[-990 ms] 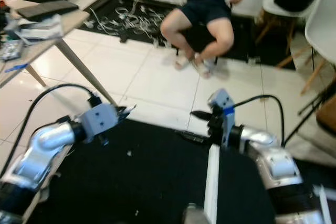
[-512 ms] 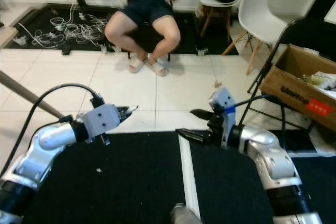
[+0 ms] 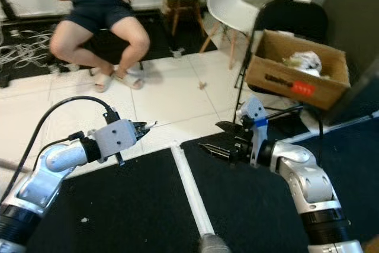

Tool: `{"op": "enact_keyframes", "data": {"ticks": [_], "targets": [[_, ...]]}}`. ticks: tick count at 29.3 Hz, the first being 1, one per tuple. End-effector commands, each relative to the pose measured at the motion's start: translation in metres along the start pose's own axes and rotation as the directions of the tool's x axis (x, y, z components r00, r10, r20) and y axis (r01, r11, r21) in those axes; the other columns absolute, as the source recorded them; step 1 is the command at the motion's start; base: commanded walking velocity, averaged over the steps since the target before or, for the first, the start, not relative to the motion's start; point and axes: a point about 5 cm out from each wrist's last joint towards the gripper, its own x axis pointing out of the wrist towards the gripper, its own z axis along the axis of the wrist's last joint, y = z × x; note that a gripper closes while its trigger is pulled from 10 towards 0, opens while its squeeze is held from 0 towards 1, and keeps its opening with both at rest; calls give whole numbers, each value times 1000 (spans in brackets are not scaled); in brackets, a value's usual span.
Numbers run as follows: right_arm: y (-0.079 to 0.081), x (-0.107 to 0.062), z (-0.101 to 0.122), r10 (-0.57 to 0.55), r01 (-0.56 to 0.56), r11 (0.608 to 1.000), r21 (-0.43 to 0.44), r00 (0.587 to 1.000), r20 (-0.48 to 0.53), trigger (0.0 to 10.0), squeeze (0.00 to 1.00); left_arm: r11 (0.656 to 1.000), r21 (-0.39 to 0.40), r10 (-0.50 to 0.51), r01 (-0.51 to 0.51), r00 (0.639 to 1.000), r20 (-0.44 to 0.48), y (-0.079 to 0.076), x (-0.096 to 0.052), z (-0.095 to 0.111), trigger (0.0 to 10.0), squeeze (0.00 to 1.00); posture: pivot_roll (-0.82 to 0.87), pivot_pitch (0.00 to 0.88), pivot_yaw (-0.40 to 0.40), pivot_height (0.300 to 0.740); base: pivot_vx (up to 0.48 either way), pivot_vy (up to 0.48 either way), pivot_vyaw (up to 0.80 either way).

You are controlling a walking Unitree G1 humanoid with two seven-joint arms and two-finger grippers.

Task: Picking trash to rubbish bin

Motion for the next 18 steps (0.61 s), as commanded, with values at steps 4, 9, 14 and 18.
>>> {"op": "enact_keyframes", "data": {"ticks": [4,9,14,18], "targets": [[-1,-1,0,-11,11,1000,5,1000,-7,10000,0,1000,6,-9,9,1000,1,-1,0,0,10000,0,-4,0,-3,740,0,0,-800],[-2,0,0,-14,14,1000,5,1000,-4,10000,0,1000,7,-2,2,1000,0,-1,1,0,10000,0,-4,0,-3,740,0,0,-800],[-2,1,2,-17,17,1000,4,1000,2,10000,0,1000,0,12,-12,1000,3,1,1,0,10000,0,-3,0,-5,740,0,0,-800],[-3,2,4,-25,25,1000,-1,1000,14,10000,0,1000,-1,17,-17,1000,3,2,1,1,10000,0,-3,0,-5,740,0,0,-800]]}}
